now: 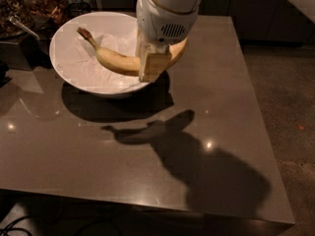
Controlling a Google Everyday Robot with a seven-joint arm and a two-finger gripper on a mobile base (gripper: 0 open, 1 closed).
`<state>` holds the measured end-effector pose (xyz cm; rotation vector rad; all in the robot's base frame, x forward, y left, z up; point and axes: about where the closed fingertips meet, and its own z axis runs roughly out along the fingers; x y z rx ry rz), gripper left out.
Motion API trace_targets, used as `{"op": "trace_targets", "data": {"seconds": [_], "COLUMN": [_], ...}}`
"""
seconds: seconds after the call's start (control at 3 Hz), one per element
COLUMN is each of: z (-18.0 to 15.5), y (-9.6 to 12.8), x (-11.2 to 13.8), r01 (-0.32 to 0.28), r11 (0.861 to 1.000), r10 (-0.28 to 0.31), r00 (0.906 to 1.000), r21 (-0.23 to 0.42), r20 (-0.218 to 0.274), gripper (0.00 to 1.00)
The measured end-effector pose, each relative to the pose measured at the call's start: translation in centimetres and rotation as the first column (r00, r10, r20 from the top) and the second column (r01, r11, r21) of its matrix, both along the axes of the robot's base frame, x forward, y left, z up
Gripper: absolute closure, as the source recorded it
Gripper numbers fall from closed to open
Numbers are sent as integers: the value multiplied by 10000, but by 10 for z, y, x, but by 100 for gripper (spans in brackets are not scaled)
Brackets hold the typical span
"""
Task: Pick banana from white bowl
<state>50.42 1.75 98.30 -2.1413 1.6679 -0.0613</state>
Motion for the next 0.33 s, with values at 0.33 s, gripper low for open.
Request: {"op": "trace_targets", "data": {"seconds": [0.33], "z": [-1], "y": [-1], "x": [-1], "r01": [18], "r11": [10000], "r10": [-18], "r00": [10000], "r21": [0], "r20": [-24], "gripper": [100]}}
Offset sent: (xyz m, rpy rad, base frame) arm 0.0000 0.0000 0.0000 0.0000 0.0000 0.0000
